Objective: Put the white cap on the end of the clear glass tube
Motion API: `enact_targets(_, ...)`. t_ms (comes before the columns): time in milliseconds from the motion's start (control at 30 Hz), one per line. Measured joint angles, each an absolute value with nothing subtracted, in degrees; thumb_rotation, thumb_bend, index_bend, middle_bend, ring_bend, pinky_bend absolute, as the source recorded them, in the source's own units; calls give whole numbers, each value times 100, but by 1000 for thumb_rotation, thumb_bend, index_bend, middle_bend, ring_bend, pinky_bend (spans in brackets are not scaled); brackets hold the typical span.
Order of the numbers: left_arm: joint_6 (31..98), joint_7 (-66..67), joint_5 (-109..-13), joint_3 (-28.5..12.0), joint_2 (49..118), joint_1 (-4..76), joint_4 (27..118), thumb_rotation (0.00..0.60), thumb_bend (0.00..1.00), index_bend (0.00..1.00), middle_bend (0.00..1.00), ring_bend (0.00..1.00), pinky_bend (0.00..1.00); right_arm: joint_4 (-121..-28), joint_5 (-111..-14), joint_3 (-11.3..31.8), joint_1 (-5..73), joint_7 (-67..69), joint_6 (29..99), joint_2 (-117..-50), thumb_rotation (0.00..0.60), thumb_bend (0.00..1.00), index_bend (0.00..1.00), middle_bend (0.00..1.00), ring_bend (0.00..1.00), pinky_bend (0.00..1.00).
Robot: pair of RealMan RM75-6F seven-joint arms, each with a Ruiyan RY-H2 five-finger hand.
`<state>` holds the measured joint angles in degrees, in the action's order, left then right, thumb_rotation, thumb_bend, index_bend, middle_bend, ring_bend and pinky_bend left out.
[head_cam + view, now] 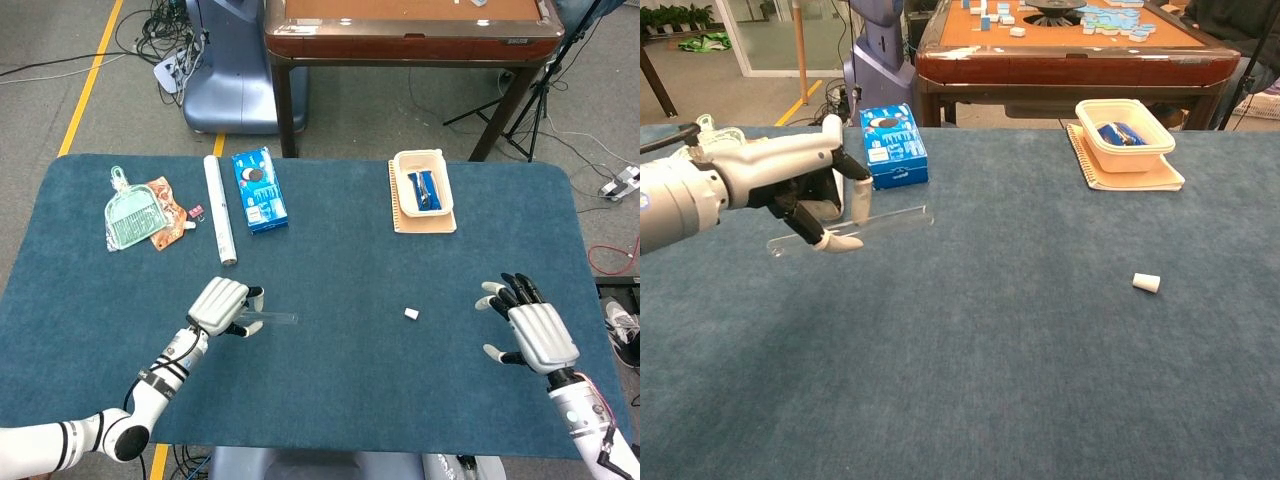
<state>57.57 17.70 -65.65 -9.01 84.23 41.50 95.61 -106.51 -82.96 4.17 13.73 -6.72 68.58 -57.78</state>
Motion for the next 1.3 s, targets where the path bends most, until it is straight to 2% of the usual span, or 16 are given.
enact_targets(67, 5808, 1768, -6626, -865, 8345, 4115, 9689, 600, 225, 616, 1000, 983, 1000, -10568, -8229, 440, 1439, -874, 6817, -5862, 600, 0, 352, 175, 49, 57)
enact_targets(300, 6086, 1841, -6860, -734, 7961, 3925, 10301, 600, 225, 619, 1000, 983, 1000, -9897, -7644, 664, 1894, -1364, 6399, -6503, 600, 0, 298, 151, 40, 57)
enact_targets(733, 6260, 1929, -6911, -618, 7675, 3729, 10689, 600, 224, 619, 1000, 983, 1000, -8648, -7129, 861, 2779, -1952, 5643, -7810, 600, 0, 219, 96, 5, 57)
enact_targets(967, 6270, 1945, -6910, -597, 7619, 3688, 10776, 600, 225, 619, 1000, 983, 1000, -8170, -6945, 835, 2998, -2008, 5422, -8227, 600, 0, 157, 77, 0, 56)
enact_targets(1300, 6270, 1930, -6914, -576, 7602, 3646, 10790, 600, 225, 619, 1000, 983, 1000, -7637, -6733, 832, 3272, -2071, 5206, -8720, 600, 0, 154, 68, 0, 57)
